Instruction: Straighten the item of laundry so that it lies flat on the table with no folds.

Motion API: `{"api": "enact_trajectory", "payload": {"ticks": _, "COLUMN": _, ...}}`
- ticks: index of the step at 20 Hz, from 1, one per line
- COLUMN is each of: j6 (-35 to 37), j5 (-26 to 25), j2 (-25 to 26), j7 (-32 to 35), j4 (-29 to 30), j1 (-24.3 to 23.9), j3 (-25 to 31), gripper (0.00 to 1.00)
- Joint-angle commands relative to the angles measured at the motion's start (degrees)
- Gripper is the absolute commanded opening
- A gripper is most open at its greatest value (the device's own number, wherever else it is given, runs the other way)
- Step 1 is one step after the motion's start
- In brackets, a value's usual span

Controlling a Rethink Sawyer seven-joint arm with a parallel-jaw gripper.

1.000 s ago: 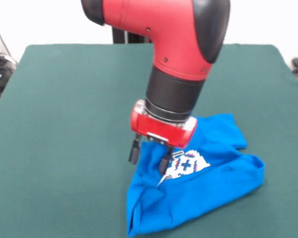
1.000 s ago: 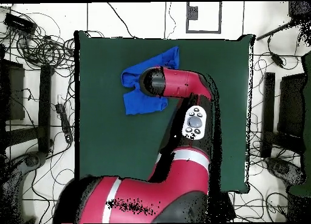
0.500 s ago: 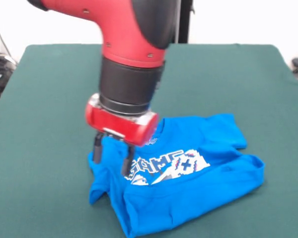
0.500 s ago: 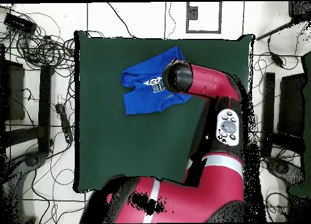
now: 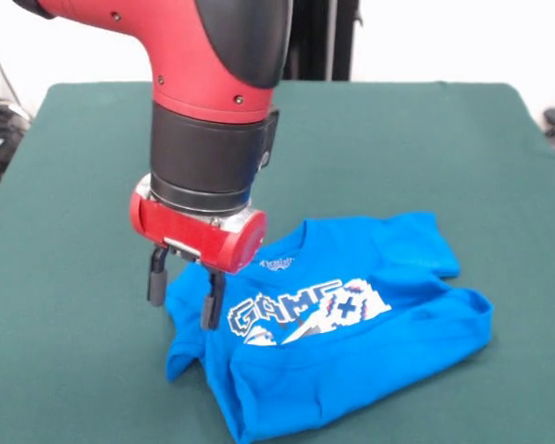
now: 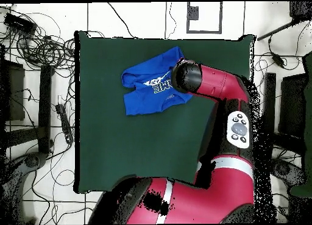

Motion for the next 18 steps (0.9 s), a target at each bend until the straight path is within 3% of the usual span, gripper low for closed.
{"api": "enact_trajectory", "payload": {"ticks": 1, "j6": 0.16, "j5": -1.74, "j2": 1.22, "j7": -0.73, "j4": 6.44, "j1": 1.71, "j3": 8.73, "gripper": 1.0}}
{"api": "enact_trajectory", "payload": {"ticks": 18, "j6": -3.14, "j5": -6.94, "j2": 5.9, "j7": -4.86, "j4": 3.48, "j1": -3.58, "j3": 12.93, "gripper": 1.0}}
